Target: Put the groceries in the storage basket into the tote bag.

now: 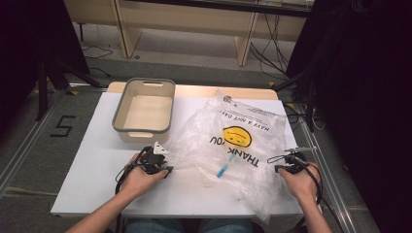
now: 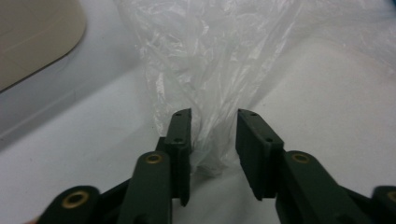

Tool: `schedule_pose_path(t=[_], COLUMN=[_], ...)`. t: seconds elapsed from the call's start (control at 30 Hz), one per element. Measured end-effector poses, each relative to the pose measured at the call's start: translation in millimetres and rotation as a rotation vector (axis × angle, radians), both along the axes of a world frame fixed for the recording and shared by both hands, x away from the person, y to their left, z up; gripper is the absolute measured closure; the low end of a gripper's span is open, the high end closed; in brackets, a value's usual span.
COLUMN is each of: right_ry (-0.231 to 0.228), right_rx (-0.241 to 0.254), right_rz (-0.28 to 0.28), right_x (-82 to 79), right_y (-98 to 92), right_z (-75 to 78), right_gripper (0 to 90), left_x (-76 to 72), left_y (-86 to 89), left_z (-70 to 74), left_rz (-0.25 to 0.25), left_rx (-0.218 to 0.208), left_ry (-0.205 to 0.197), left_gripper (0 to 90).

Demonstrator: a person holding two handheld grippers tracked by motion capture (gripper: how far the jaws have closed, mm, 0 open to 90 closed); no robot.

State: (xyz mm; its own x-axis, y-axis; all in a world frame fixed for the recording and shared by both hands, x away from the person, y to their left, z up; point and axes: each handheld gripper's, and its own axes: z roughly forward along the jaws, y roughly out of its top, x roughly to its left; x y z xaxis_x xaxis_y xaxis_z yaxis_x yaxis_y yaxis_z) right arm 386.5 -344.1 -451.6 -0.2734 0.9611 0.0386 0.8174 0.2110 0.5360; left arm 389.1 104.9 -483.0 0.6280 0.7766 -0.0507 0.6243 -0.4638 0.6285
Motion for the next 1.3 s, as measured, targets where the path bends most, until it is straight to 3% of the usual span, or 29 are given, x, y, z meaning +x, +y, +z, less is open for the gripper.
schedule_pose_path(t=[0.23, 0.5, 0.67, 0.77, 0.9, 1.07, 1.2, 1.3], right_ry=[-0.073, -0.201, -0.263, -0.276, -0.287, -0.336, -0.388, -0.406], right_rx=[-0.021, -0.037, -0.041, -0.051, -0.054, -0.037, 0.007, 0.037], right_rz=[-0.024, -0.048, -0.033, -0.022, -0.018, 0.019, 0.077, 0.13], right_x=[16.0, 41.9, 54.2, 55.6, 46.6, 26.0, 9.5, -1.7], right_y=[-0.2, -0.1, -0.2, -0.9, -1.4, -2.0, 0.3, 3.0], right_z=[3.1, 0.0, -4.1, -5.7, 1.4, 17.0, 27.4, 28.3], right_gripper=[90.0, 90.0, 90.0, 81.6, 66.3, 52.0, 44.3, 40.7], left_x=[-7.8, -27.4, -28.1, -28.4, -30.2, -33.7, -37.3, -37.5], left_y=[-8.4, -35.2, -38.8, -35.1, -24.4, -14.4, -9.9, -6.6], left_z=[4.2, 10.2, 9.6, 11.2, 17.6, 24.1, 24.6, 24.4], left_rz=[-0.036, -0.128, -0.145, -0.122, -0.066, -0.021, -0.017, -0.021], left_rx=[0.007, -0.013, -0.017, -0.035, -0.063, -0.087, -0.112, -0.105], left_ry=[0.037, 0.016, 0.009, -0.002, -0.05, -0.108, -0.112, -0.128], left_gripper=[84.9, 85.9, 84.2, 77.7, 56.9, 33.7, 25.4, 21.9])
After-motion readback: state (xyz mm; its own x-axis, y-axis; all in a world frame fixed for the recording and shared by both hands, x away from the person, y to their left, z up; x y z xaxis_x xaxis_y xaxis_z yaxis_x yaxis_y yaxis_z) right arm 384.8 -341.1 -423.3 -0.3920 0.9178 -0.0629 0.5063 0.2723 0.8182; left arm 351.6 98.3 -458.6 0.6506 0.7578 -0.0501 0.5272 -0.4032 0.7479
